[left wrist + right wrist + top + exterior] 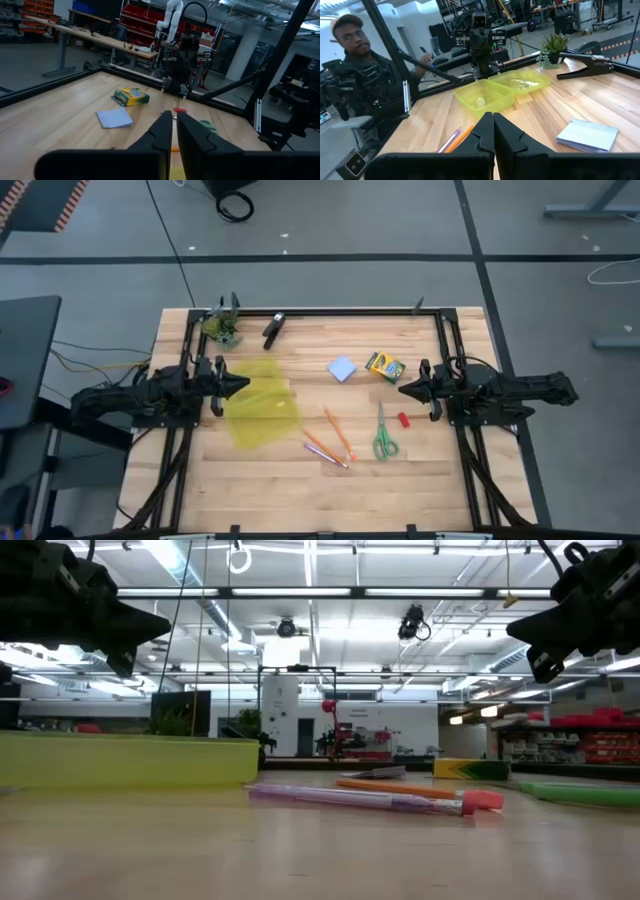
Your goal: Pack school essentials
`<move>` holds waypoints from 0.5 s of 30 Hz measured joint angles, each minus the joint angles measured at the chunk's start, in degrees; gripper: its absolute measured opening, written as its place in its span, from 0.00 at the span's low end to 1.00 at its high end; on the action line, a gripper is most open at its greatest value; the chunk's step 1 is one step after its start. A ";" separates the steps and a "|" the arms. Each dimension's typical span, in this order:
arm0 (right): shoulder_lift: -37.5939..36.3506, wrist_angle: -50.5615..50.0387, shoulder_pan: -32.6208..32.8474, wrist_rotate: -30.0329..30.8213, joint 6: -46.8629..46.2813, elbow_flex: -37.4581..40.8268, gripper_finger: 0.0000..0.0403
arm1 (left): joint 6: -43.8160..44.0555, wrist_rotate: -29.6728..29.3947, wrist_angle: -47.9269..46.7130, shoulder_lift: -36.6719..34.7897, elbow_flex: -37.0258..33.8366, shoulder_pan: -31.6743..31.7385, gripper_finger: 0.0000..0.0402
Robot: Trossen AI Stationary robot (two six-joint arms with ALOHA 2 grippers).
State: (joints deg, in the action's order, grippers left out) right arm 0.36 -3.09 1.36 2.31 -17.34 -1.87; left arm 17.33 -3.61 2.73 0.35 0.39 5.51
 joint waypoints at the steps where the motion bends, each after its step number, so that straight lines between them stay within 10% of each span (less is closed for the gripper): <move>1: 0.00 0.00 0.00 0.00 0.00 0.00 0.02 | 0.01 -0.01 0.01 0.01 0.00 0.01 0.08; 15: -0.02 0.02 0.00 0.00 -0.01 0.00 0.02 | -0.01 0.00 0.01 0.00 0.02 0.00 0.09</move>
State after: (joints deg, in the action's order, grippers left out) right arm 0.34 -3.08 1.37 2.30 -17.35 -1.87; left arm 17.32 -3.61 2.74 0.35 0.40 5.51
